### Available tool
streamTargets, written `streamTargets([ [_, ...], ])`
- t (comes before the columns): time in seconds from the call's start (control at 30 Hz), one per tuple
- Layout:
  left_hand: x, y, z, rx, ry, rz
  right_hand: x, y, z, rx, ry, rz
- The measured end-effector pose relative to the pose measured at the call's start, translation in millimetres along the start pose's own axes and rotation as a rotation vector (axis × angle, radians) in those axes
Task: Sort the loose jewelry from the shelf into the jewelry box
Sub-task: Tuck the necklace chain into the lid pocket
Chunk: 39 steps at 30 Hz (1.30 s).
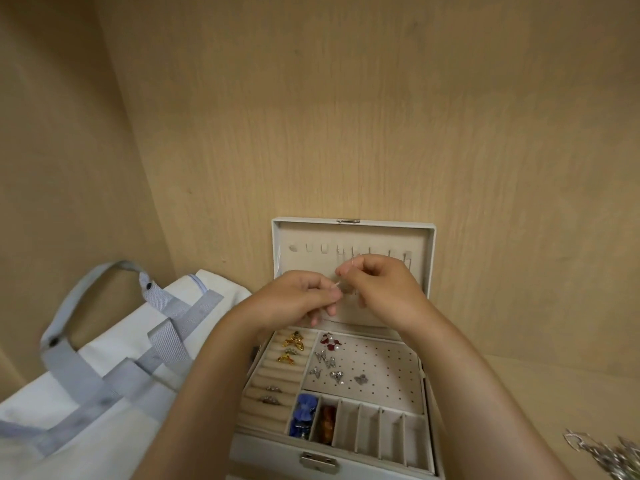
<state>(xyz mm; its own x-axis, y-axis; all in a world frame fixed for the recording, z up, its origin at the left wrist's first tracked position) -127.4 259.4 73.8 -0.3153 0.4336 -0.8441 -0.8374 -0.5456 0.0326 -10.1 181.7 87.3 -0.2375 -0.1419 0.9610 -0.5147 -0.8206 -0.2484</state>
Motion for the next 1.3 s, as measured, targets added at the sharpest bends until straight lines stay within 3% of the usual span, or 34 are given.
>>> streamTargets([
  [0.17,-6.6,5.3,19.0,-0.107,-0.078,-0.036,-26.8,7.6,-19.2,0.275,0.339,-0.184],
  [0.27,-12.9,5.5,20.2,-0.148,-0.102,-0.076,-29.2,14.2,-38.1,0.355,0.238,-0.157],
  [0.33,-15.3,5.3,21.0,-0.168,-0.101,-0.099,-26.3,13.3,-40.3,0.298,0.185,-0.116],
  [0.47,-9.3,2.4,26.3,-0.218,-0.201,-0.085,-12.4,7.8,-28.6,0.078,0.370,0.058],
  [0.73,5.1,-8.5,19.4,-0.195,-0.547,0.004,23.1,-10.1,-19.9,-0.030,0.502,0.175],
  [0.97,11.7,-7.0,17.5,-0.209,-0.706,0.039,40.5,-28.9,-27.0,0.059,0.768,0.247],
  [1.1,9.9,-6.8,20.4,-0.232,-0.697,0.009,17.1,-26.4,-35.0,0.157,0.973,0.193],
  [1.3,9.3,-9.4,19.2,-0.239,-0.723,-0.021,5.8,-17.3,-32.6,0.183,1.030,0.183],
])
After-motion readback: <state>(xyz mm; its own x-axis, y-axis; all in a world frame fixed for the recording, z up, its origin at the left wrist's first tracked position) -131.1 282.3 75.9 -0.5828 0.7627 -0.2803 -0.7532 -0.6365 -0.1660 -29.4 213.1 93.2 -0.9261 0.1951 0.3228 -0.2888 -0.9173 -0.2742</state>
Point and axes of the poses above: each hand's wrist, its own y-axis away from the middle knuckle, its own z-axis out of the back of the hand, x = y × z, the point moved 7 cm from there along -y, towards the middle knuckle, and after that the axes turned 7 degrees about -y, right-handed, at the moved point
